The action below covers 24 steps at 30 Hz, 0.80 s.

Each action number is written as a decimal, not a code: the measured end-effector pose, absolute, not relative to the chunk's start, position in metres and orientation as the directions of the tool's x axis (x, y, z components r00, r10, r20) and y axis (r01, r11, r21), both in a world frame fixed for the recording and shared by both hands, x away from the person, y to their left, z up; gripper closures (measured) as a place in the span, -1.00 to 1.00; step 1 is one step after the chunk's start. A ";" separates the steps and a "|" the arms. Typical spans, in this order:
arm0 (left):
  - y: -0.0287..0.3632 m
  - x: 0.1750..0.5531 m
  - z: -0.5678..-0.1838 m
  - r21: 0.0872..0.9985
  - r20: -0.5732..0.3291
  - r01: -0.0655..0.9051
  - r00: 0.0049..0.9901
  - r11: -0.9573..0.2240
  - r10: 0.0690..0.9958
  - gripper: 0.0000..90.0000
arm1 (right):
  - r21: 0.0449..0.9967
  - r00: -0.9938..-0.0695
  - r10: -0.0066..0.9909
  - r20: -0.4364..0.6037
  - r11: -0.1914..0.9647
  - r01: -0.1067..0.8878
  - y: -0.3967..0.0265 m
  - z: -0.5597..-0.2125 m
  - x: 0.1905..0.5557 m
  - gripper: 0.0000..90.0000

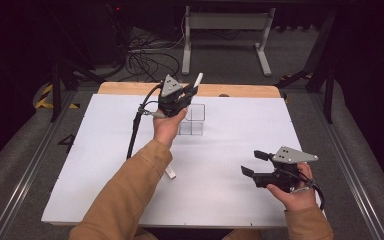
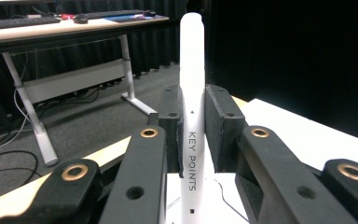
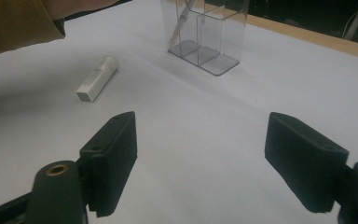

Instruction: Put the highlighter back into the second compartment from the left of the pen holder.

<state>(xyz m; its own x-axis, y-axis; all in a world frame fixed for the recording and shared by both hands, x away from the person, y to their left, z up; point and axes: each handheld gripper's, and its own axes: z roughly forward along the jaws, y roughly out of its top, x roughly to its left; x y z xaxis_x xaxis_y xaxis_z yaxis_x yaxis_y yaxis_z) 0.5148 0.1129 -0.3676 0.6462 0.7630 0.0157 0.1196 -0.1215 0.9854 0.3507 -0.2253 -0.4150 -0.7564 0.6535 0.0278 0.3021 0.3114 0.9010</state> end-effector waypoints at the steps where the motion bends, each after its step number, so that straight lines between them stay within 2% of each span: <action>1: 0.113 0.515 -0.368 0.984 0.021 0.120 0.644 -0.129 0.765 0.72 | 0.901 -0.756 0.654 0.028 0.311 0.302 -0.225 -0.415 0.351 -0.43; 2: 0.113 0.514 -0.368 0.985 0.018 0.121 0.642 -0.125 0.766 0.63 | 0.901 -0.756 0.654 0.029 0.310 0.303 -0.225 -0.415 0.351 -0.43; 5: 0.118 0.510 -0.364 0.984 0.007 0.131 0.640 -0.117 0.768 0.20 | 0.901 -0.757 0.653 0.030 0.310 0.304 -0.225 -0.416 0.351 -0.43; 9: 0.127 0.499 -0.359 0.983 0.035 0.114 0.645 -0.142 0.763 -0.09 | 0.900 -0.756 0.654 0.029 0.312 0.304 -0.224 -0.416 0.351 -0.44; 16: 0.151 0.473 -0.351 0.980 0.067 0.093 0.683 -0.177 0.728 -0.33 | 0.901 -0.760 0.649 0.027 0.313 0.300 -0.220 -0.415 0.351 -0.44; 24: 0.171 0.446 -0.346 0.977 0.079 0.086 0.700 -0.193 0.710 -0.44 | 0.900 -0.767 0.641 0.029 0.316 0.299 -0.215 -0.414 0.352 -0.44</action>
<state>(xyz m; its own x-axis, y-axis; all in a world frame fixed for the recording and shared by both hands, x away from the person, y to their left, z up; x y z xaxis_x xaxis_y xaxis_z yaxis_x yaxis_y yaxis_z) 0.4457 0.1707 -0.3455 0.6996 0.7102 0.0792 0.0856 -0.1933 0.9774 0.3525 -0.2154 -0.4138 -0.7669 0.6410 0.0294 0.2990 0.3163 0.9003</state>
